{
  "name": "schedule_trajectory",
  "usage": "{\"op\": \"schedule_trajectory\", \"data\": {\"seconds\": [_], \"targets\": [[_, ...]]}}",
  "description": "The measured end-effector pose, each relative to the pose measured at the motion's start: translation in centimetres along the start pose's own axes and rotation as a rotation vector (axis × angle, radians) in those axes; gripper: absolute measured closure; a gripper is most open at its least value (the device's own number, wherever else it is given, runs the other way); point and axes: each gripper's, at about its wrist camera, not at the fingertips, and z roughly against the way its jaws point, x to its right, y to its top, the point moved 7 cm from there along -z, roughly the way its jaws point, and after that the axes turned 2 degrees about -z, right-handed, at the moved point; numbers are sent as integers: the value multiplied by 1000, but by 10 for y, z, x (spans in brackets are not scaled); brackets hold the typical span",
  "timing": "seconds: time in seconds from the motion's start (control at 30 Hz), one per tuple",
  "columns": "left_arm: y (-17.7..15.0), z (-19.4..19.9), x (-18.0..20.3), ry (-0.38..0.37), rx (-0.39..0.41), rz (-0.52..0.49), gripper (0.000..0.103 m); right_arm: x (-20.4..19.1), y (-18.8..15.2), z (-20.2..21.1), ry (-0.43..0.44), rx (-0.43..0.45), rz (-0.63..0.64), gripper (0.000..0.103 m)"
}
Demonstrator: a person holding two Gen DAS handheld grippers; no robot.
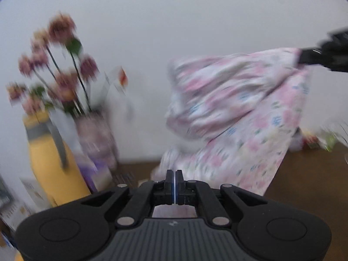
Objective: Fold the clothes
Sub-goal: 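Grasp the pink floral dress with both grippers and lift it from the pile, then shake the lifted pink dress out and lay it flat on the table with both grippers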
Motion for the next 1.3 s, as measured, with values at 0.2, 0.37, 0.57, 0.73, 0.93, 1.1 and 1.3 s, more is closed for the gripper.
{"op": "schedule_trajectory", "data": {"seconds": [0.2, 0.37, 0.57, 0.73, 0.93, 1.1, 1.3], "targets": [[-38, -18, 33, -74, -100, 43, 96, 96, -149, 37, -163, -320, -117, 103], [-36, -38, 48, -89, -145, 72, 65, 132, -197, 51, -254, -474, -161, 72], [-33, -61, 67, -106, -199, 106, 33, 113, -142, 33, -301, -336, -1, 29], [-14, -121, 93, 10, -322, -23, 33, 92, -134, -37, -269, -424, 144, 24], [-37, -181, 102, 58, -514, -141, 39, 74, -182, -122, -251, -711, 328, 21], [-53, -184, 95, 2, -532, -122, 101, 78, -202, -124, -256, -733, 356, 100], [11, -140, 67, 12, -284, -6, 103, 107, -138, -116, -317, -505, 184, 101]]}}
